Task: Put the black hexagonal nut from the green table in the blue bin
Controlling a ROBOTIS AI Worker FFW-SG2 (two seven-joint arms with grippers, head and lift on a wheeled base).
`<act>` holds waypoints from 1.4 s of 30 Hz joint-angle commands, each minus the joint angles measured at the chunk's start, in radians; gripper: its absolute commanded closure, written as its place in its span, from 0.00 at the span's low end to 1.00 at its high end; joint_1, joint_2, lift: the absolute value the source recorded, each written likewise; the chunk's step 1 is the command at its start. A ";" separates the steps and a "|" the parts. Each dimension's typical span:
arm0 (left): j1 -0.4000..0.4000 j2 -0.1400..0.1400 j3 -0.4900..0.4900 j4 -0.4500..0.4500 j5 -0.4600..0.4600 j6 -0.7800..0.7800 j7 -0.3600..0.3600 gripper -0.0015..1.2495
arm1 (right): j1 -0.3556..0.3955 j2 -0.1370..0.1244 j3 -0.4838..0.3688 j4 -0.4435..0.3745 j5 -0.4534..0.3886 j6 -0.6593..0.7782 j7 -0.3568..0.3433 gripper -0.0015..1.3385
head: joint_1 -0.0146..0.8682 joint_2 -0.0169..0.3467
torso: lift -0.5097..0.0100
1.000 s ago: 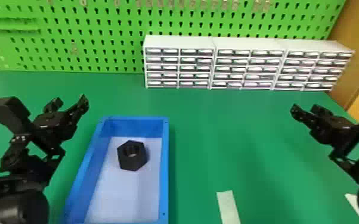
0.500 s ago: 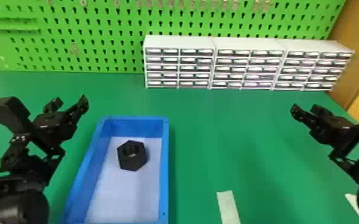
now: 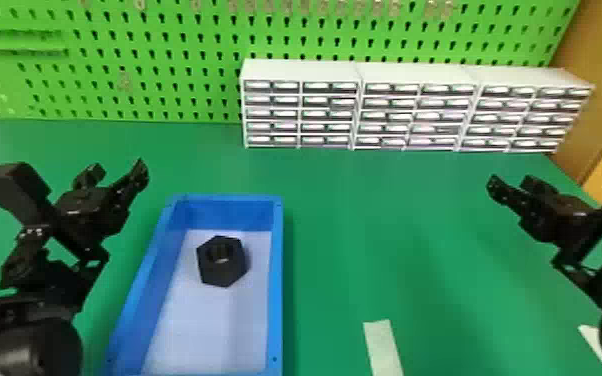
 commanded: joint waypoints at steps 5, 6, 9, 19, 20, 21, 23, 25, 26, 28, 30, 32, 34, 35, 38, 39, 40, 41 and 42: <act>0.000 0.000 0.005 0.000 0.000 0.000 0.000 0.37 | 0.000 -0.004 0.003 0.000 0.001 0.000 0.000 0.39 | 0.80 0.07 | 0.79; 0.000 0.000 0.005 0.000 0.000 0.000 0.000 0.37 | 0.000 -0.004 0.003 0.000 0.001 0.000 0.000 0.39 | 0.80 0.07 | 0.79; 0.000 0.000 0.005 0.000 0.000 0.000 0.000 0.37 | 0.000 -0.004 0.001 0.000 0.000 0.000 0.000 0.39 | 0.80 0.07 | 0.79; -0.002 0.000 0.006 0.000 -0.002 0.000 0.000 0.37 | -0.003 -0.005 0.003 0.000 0.000 0.000 0.000 0.39 | 0.80 0.07 | 0.79; -0.002 0.000 0.006 0.000 -0.002 0.000 0.000 0.37 | -0.003 -0.005 0.003 0.000 0.001 0.000 0.000 0.39 | 0.80 0.07 | 0.79; -0.002 0.000 0.005 0.000 0.000 0.000 0.000 0.37 | -0.003 -0.005 0.003 0.000 0.001 0.000 0.000 0.39 | 0.80 0.07 | 0.79; -0.002 0.000 0.006 0.000 -0.002 0.000 0.000 0.37 | -0.003 -0.005 0.003 0.000 0.001 0.000 0.000 0.39 | 0.80 0.07 | 0.79; -0.002 0.000 0.006 0.000 -0.002 0.000 0.000 0.37 | -0.002 -0.005 0.003 0.000 0.001 0.000 0.000 0.39 | 0.80 0.07 | 0.79; -0.002 0.000 0.006 0.000 -0.002 0.000 0.000 0.37 | -0.002 -0.005 0.003 0.000 0.001 0.000 0.000 0.39 | 0.80 0.07 | 0.79; -0.002 0.000 0.006 0.000 -0.002 0.001 0.000 0.37 | -0.002 -0.005 0.003 0.000 0.001 0.000 0.000 0.39 | 0.80 0.07 | 0.79; -0.002 0.000 0.006 0.000 -0.002 0.000 0.000 0.37 | -0.002 -0.005 0.003 0.000 0.001 0.000 0.000 0.39 | 0.80 0.07 | 0.79; -0.002 0.000 0.008 0.000 -0.002 0.000 0.000 0.37 | -0.002 -0.005 0.003 0.000 0.001 0.000 0.000 0.39 | 0.80 0.07 | 0.79; -0.002 0.000 0.008 0.000 -0.002 0.000 0.000 0.37 | -0.002 -0.005 0.003 0.000 0.003 0.000 0.000 0.39 | 0.80 0.07 | 0.79; -0.002 0.000 0.008 0.000 -0.002 0.000 0.000 0.37 | -0.002 -0.005 0.005 0.000 0.003 0.000 0.000 0.39 | 0.80 0.07 | 0.79; -0.002 0.000 0.008 0.000 -0.002 0.000 0.000 0.37 | -0.002 -0.005 0.005 0.000 0.003 0.000 0.000 0.39 | 0.80 0.07 | 0.79; -0.002 0.000 0.008 0.000 -0.002 0.000 0.000 0.37 | -0.003 -0.005 0.005 0.000 0.003 0.000 0.000 0.39 | 0.80 0.07 | 0.79; -0.002 0.000 0.008 0.000 -0.002 0.000 0.000 0.37 | -0.002 -0.005 0.005 0.000 0.003 0.000 0.000 0.39 | 0.80 0.07 | 0.79; -0.002 0.000 0.008 0.000 -0.002 0.000 0.000 0.37 | -0.002 -0.005 0.005 0.000 0.003 0.000 0.000 0.39 | 0.80 0.07 | 0.79; -0.002 0.000 0.008 0.000 -0.002 0.000 0.000 0.37 | -0.002 -0.005 0.003 0.000 0.003 0.000 0.000 0.39 | 0.80 0.07 | 0.79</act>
